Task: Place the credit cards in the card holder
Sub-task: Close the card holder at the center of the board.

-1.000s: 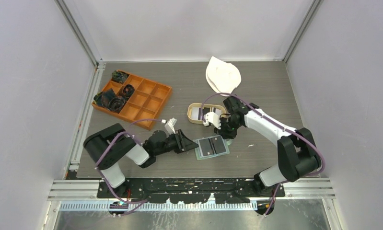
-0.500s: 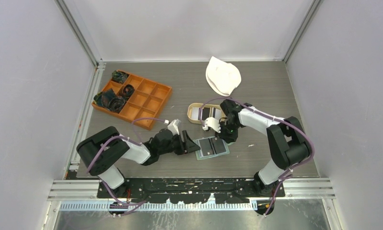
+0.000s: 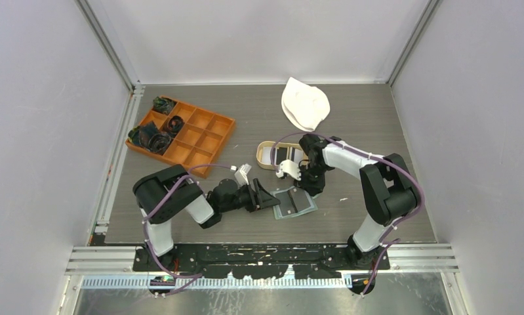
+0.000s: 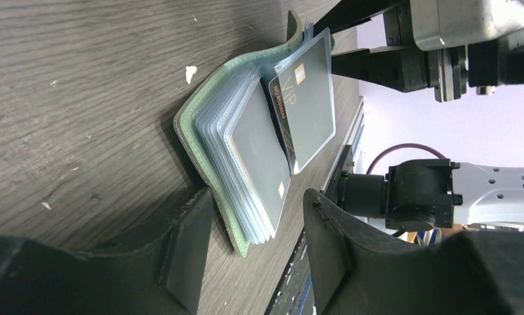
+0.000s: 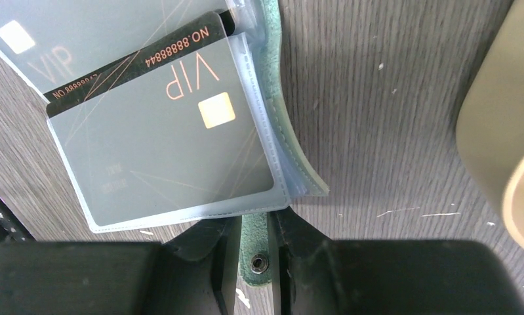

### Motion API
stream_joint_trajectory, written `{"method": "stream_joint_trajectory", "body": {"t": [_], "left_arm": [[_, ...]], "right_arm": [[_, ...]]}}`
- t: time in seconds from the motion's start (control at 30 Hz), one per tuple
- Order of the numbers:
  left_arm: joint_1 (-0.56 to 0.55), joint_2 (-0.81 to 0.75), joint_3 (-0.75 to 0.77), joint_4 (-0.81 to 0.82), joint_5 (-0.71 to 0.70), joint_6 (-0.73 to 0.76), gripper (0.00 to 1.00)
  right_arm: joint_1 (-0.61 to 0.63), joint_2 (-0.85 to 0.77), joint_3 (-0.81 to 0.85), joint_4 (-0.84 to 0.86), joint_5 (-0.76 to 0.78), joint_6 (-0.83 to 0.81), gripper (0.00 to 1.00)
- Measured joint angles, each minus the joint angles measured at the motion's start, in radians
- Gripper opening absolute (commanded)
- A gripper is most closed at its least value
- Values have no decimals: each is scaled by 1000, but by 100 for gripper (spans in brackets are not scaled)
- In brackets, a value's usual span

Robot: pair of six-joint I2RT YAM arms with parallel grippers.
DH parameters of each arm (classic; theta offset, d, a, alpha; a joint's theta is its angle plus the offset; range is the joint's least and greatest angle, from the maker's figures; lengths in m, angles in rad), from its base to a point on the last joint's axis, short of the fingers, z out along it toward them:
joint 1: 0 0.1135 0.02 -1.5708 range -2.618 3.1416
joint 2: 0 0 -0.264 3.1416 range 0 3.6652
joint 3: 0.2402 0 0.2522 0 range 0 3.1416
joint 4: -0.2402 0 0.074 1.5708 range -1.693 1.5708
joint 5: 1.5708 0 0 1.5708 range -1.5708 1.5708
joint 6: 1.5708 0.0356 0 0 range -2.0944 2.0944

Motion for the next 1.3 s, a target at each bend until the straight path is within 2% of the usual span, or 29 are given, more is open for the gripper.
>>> {"method": "stream_joint_trajectory", "body": {"t": [0.3, 0.7, 1.13, 1.3], "left_arm": [[-6, 25, -38, 119, 18, -13, 48], [-35, 23, -41, 200, 14, -12, 45], [-66, 23, 9, 208, 6, -6, 46], [-75, 23, 60, 185, 6, 0, 48]], "right_arm": [[0, 11, 13, -16, -7, 7, 26], [-25, 23, 23, -63, -92, 26, 26], [-32, 23, 24, -81, -166, 44, 26], [-40, 23, 31, -86, -200, 62, 31]]}}
